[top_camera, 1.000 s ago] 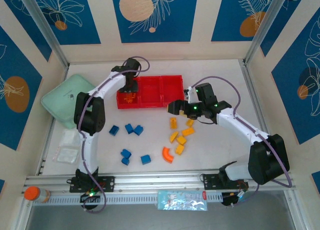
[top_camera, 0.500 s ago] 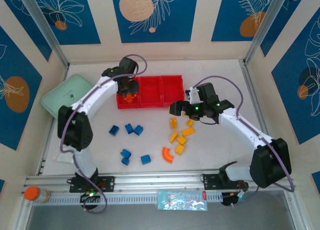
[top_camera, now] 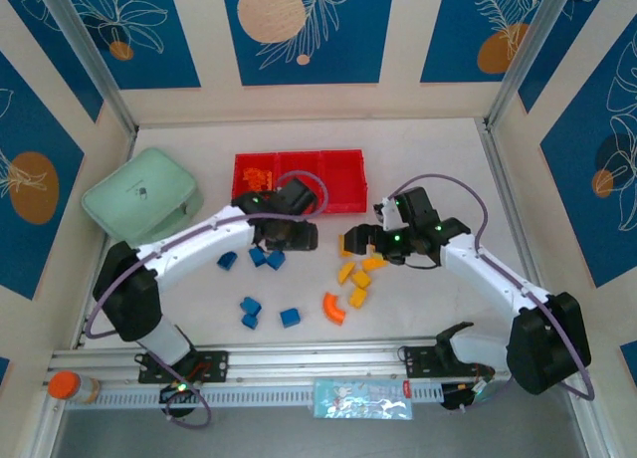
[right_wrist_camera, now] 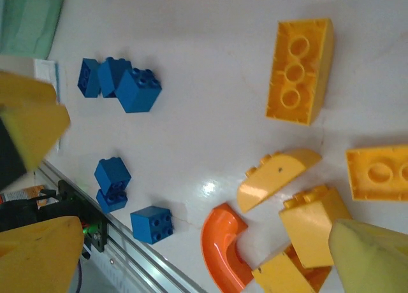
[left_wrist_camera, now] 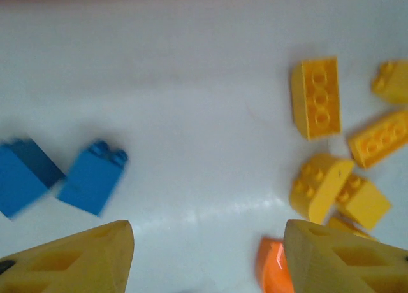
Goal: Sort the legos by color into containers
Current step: Pick up the lego from the middle-left of the table.
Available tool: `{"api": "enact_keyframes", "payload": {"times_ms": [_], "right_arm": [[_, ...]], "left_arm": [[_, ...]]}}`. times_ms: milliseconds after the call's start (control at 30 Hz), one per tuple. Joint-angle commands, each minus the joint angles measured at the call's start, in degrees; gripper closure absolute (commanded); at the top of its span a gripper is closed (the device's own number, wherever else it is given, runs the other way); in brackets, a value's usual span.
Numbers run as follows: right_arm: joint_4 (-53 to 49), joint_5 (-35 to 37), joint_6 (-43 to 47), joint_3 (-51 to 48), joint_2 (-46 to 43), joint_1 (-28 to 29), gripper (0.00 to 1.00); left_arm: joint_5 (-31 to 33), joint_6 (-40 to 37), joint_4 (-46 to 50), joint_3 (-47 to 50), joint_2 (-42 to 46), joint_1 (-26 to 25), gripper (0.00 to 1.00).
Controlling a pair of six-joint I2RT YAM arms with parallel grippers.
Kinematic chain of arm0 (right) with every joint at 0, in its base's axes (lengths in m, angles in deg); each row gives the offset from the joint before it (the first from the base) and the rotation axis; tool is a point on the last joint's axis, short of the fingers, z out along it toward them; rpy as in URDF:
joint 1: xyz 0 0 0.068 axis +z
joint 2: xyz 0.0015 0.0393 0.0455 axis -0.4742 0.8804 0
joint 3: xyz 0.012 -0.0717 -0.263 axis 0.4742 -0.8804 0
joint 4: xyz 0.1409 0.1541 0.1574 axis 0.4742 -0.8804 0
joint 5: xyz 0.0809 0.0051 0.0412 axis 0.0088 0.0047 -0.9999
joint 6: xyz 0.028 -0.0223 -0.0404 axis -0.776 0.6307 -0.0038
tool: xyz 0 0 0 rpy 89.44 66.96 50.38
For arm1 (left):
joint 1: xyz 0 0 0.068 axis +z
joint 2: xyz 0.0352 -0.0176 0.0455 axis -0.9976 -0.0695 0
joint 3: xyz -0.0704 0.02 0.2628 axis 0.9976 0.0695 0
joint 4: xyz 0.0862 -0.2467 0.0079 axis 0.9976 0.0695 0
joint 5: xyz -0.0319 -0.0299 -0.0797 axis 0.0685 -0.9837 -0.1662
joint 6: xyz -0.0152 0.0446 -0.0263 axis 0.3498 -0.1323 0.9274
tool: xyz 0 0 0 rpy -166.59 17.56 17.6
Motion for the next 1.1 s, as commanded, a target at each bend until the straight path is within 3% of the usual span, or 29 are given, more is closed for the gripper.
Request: {"api": "enact_keyframes", "payload": {"times_ms": [0, 200, 367, 800, 1067], "right_arm": [[-0.3, -1.2, -1.7, -2.7, -2.1, 0.2, 0.01], [-0.4, -1.0, -1.9, -4.8, -3.3, -1.5, 0.01], [1.0, -3.0, -2.2, -7.0, -4.3, -4.6, 0.01], [1.5, -5.7, -1.5, -9.5, -4.8, -10.4, 0.01], [1.4, -6.4, -0.8, -9.7, -5.1, -11.4, 0.01]], "left_arm": [[-3.9, 6.8, -1.5, 1.8, -0.2, -4.6, 0.34], [-6.7, 9.0, -1.9, 1.1, -6.8, -11.7, 0.32], [-7.5, 10.5, -2.3, 0.6, -10.9, -14.4, 0.32], [-5.4, 7.1, 1.2, -4.1, -18.2, -15.8, 0.32], [-5.0, 6.8, 1.2, -5.3, -22.4, -15.8, 0.44]]}}
